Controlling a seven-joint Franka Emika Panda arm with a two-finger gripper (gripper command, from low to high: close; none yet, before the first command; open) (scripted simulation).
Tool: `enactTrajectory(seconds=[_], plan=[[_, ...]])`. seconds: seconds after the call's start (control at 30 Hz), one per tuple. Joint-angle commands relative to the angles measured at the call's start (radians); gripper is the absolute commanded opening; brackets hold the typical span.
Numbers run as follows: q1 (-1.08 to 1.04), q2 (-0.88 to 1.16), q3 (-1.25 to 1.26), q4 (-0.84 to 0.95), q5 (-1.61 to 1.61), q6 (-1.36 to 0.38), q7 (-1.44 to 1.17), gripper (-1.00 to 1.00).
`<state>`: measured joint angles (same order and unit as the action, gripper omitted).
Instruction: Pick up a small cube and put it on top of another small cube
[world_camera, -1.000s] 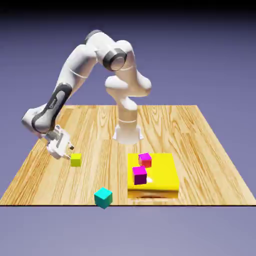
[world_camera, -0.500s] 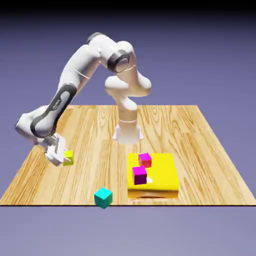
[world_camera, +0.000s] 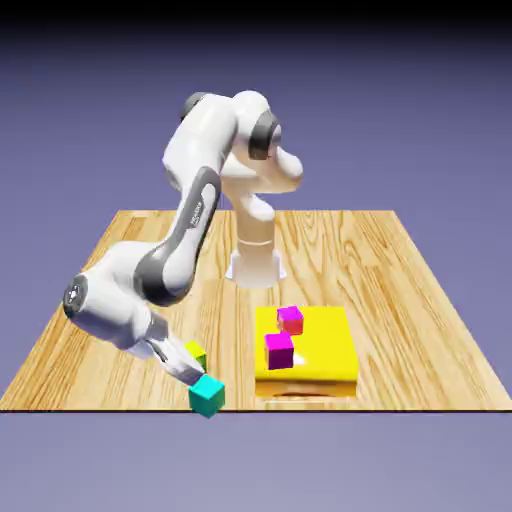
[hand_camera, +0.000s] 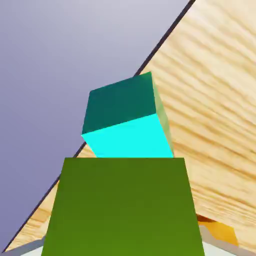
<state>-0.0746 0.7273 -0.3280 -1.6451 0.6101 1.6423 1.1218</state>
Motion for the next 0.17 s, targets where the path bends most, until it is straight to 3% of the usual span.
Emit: enactTrajectory(seconds=[0.0,0.03,0.07,0.13], plan=[[0.011,0.007,0.007,-0.036,0.009,0.042,-0.011,-1.0],[0.015,0.01,0.009,-0.049,0.013,0.056,-0.015,-1.0],[0.015,0.01,0.009,-0.049,0.013,0.056,-0.015,1.0],[0.004,0.003,0.002,-0.013,0.002,0.014,-0.004,1.0]])
